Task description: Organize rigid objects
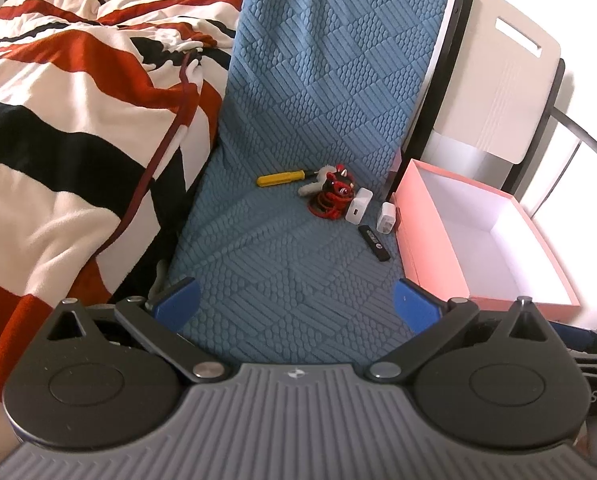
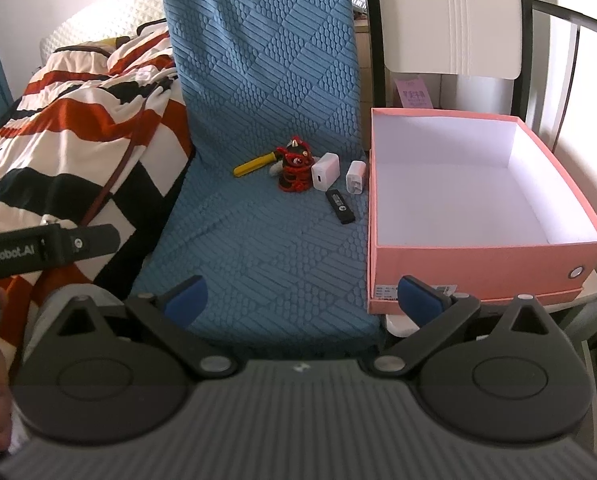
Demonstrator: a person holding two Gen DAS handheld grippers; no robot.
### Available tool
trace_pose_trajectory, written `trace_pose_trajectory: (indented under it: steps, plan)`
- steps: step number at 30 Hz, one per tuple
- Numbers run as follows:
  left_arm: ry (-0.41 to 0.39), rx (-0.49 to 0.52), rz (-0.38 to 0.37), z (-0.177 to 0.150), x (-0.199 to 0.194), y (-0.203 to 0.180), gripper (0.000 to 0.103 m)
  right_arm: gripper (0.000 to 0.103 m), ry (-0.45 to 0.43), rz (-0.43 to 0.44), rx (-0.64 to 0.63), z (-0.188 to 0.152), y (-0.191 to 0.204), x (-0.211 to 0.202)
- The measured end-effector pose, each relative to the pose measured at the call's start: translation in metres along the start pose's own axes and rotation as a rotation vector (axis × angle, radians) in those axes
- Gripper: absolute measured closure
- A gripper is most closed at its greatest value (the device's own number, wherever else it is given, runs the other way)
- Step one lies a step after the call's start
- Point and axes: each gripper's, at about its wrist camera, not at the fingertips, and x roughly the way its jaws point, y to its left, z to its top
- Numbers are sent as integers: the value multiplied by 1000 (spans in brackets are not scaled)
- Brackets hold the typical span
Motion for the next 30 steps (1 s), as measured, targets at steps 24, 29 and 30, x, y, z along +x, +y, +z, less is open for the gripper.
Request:
trace_pose_trajectory:
  steps: [24, 29, 30]
  plan:
    - [6, 29, 9, 11, -11, -11, 0, 0, -3, 19, 13, 6, -2, -6]
    - [6, 40, 3, 14, -17, -12, 0, 0, -4, 25, 18, 7, -1, -12]
    - [5, 46, 1, 13, -19, -13, 0, 0, -2, 28, 25, 7, -2, -12]
